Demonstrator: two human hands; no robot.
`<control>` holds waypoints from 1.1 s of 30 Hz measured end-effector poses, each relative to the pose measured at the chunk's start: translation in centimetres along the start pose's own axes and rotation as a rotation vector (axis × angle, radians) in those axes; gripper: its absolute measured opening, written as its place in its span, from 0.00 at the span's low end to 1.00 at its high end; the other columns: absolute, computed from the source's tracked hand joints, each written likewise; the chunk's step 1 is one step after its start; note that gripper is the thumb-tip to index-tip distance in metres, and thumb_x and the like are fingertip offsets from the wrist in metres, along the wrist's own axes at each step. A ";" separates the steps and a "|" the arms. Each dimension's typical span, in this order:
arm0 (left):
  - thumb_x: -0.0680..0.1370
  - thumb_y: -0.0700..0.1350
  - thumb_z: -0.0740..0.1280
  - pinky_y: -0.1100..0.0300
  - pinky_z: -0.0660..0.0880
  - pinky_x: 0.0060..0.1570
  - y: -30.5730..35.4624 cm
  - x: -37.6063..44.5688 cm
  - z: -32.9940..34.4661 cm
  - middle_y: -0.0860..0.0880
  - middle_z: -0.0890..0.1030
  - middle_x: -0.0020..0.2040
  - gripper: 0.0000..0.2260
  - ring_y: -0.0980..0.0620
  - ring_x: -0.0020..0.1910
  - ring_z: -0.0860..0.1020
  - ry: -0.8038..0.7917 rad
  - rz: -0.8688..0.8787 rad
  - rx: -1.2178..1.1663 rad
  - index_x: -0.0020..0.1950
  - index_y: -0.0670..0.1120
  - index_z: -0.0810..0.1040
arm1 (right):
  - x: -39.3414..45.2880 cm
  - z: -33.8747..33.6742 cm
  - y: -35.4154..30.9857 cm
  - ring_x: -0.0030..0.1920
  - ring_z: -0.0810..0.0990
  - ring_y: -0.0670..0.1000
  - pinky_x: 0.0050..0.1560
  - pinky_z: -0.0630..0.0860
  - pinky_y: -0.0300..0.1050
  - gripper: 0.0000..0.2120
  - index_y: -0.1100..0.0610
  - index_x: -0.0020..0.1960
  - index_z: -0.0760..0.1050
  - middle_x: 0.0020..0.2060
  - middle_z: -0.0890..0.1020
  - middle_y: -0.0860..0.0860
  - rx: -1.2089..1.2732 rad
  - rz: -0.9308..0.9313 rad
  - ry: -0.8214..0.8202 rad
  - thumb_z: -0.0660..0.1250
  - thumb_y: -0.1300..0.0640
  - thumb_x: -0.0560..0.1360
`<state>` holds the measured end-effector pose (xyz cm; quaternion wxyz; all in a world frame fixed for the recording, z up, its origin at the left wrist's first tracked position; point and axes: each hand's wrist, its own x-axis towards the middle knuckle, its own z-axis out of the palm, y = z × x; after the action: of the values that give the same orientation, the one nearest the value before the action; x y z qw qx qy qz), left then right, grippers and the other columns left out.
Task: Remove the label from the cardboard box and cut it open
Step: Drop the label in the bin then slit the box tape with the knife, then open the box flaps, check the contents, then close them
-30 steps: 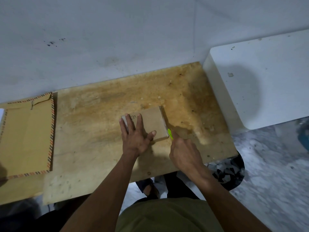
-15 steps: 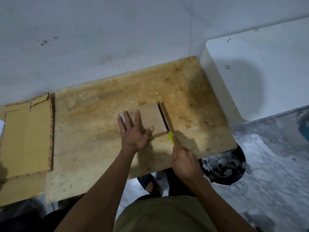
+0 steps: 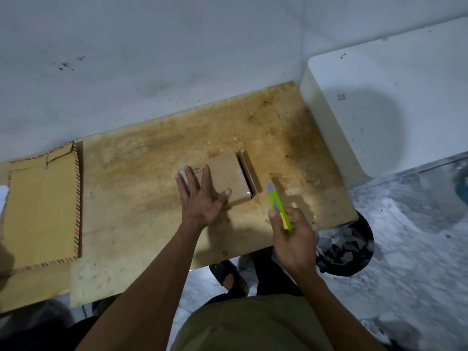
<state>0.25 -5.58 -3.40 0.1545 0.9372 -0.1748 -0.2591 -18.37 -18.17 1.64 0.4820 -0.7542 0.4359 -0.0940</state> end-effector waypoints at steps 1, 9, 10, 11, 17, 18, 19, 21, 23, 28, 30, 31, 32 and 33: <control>0.76 0.70 0.58 0.42 0.32 0.75 0.0 0.0 0.0 0.41 0.31 0.79 0.42 0.38 0.75 0.26 0.000 0.003 -0.005 0.81 0.54 0.42 | 0.6 -0.3 -0.6 0.31 0.79 0.45 0.33 0.74 0.36 0.13 0.50 0.47 0.76 0.30 0.81 0.51 0.050 0.024 0.023 0.63 0.40 0.78; 0.76 0.70 0.58 0.42 0.32 0.75 0.1 -0.2 -0.2 0.42 0.30 0.79 0.42 0.38 0.75 0.25 -0.006 -0.001 -0.016 0.81 0.55 0.41 | 5.7 -0.6 -4.0 0.25 0.73 0.39 0.27 0.65 0.28 0.11 0.58 0.55 0.78 0.36 0.84 0.46 0.090 -0.025 0.008 0.59 0.57 0.82; 0.76 0.70 0.58 0.42 0.32 0.74 0.0 -0.1 -0.2 0.42 0.30 0.79 0.42 0.39 0.75 0.25 -0.005 -0.003 -0.014 0.81 0.55 0.41 | 6.1 -0.7 -4.0 0.25 0.73 0.39 0.27 0.65 0.28 0.11 0.59 0.56 0.78 0.37 0.83 0.45 0.073 -0.038 -0.013 0.58 0.59 0.82; 0.76 0.70 0.58 0.42 0.32 0.74 0.0 -0.1 -0.2 0.42 0.30 0.79 0.42 0.39 0.75 0.25 -0.003 -0.003 -0.012 0.81 0.55 0.41 | 6.6 -0.8 -3.9 0.24 0.72 0.40 0.25 0.65 0.28 0.11 0.60 0.57 0.78 0.38 0.83 0.43 0.073 -0.044 -0.047 0.57 0.61 0.82; 0.75 0.70 0.58 0.43 0.32 0.75 0.1 -0.1 0.1 0.42 0.31 0.79 0.42 0.39 0.75 0.25 0.015 -0.008 -0.018 0.81 0.55 0.42 | 8.6 -0.6 -3.0 0.27 0.71 0.46 0.27 0.71 0.42 0.24 0.51 0.72 0.68 0.52 0.81 0.42 0.126 -0.061 -0.278 0.56 0.66 0.78; 0.75 0.70 0.59 0.43 0.33 0.75 0.0 -0.1 0.1 0.42 0.31 0.79 0.42 0.40 0.75 0.25 0.016 -0.012 -0.020 0.81 0.55 0.42 | 9.0 -0.4 -2.8 0.29 0.73 0.45 0.29 0.73 0.44 0.26 0.49 0.74 0.66 0.54 0.81 0.43 0.142 -0.054 -0.297 0.56 0.66 0.78; 0.75 0.70 0.58 0.43 0.33 0.75 0.0 -0.1 0.2 0.43 0.31 0.79 0.42 0.40 0.75 0.25 0.016 -0.014 -0.022 0.81 0.56 0.42 | 9.7 -0.1 -2.5 0.31 0.75 0.45 0.32 0.76 0.47 0.28 0.48 0.75 0.64 0.56 0.80 0.44 0.156 -0.036 -0.314 0.57 0.66 0.78; 0.74 0.72 0.57 0.43 0.32 0.74 0.0 -0.1 0.2 0.43 0.31 0.79 0.43 0.40 0.74 0.25 0.016 -0.014 -0.025 0.81 0.56 0.42 | 11.0 0.6 -2.2 0.41 0.80 0.45 0.44 0.81 0.53 0.28 0.46 0.76 0.61 0.63 0.78 0.46 0.135 -0.019 -0.338 0.58 0.64 0.79; 0.71 0.75 0.53 0.43 0.32 0.74 0.0 0.0 0.2 0.43 0.30 0.79 0.45 0.41 0.74 0.24 0.013 -0.018 -0.025 0.81 0.56 0.41 | 12.2 1.2 -2.1 0.58 0.76 0.46 0.62 0.75 0.49 0.27 0.46 0.77 0.61 0.65 0.72 0.46 -0.009 -0.037 -0.338 0.59 0.61 0.80; 0.71 0.74 0.54 0.42 0.33 0.74 0.1 -0.1 0.1 0.44 0.30 0.79 0.45 0.44 0.72 0.22 0.012 -0.030 -0.057 0.81 0.58 0.40 | 15.0 3.7 -1.3 0.62 0.71 0.54 0.60 0.66 0.39 0.21 0.55 0.70 0.72 0.60 0.73 0.54 -0.268 -0.112 -0.176 0.61 0.63 0.78; 0.69 0.76 0.53 0.42 0.33 0.74 0.2 -0.1 0.1 0.45 0.31 0.79 0.46 0.44 0.72 0.22 0.011 -0.040 -0.061 0.80 0.59 0.40 | 16.0 4.7 -0.4 0.59 0.75 0.58 0.54 0.69 0.42 0.15 0.56 0.61 0.78 0.56 0.79 0.56 -0.326 -0.117 -0.117 0.63 0.61 0.75; 0.69 0.77 0.53 0.42 0.32 0.74 0.2 -0.1 0.0 0.45 0.31 0.80 0.46 0.44 0.73 0.23 0.015 -0.041 -0.056 0.80 0.59 0.41 | 16.4 4.9 -0.1 0.57 0.76 0.59 0.53 0.71 0.44 0.12 0.55 0.57 0.80 0.53 0.81 0.56 -0.346 -0.112 -0.094 0.63 0.60 0.75; 0.69 0.78 0.53 0.42 0.32 0.74 0.2 0.0 0.0 0.45 0.32 0.80 0.46 0.43 0.74 0.24 0.021 -0.041 -0.044 0.80 0.60 0.41 | 16.6 5.1 0.0 0.55 0.77 0.60 0.51 0.74 0.46 0.10 0.55 0.54 0.80 0.51 0.81 0.56 -0.367 -0.105 -0.080 0.64 0.59 0.74; 0.69 0.77 0.54 0.42 0.33 0.74 0.1 0.0 -0.1 0.45 0.32 0.80 0.46 0.41 0.75 0.25 0.024 -0.042 -0.027 0.80 0.60 0.41 | 16.8 5.2 0.0 0.53 0.78 0.60 0.50 0.75 0.47 0.08 0.56 0.52 0.80 0.50 0.82 0.56 -0.384 -0.090 -0.078 0.65 0.58 0.75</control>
<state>0.26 -5.67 -3.25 0.1636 0.9416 -0.1497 -0.2533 -5.35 -27.41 -5.74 0.3410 -0.8542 0.3926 -0.0015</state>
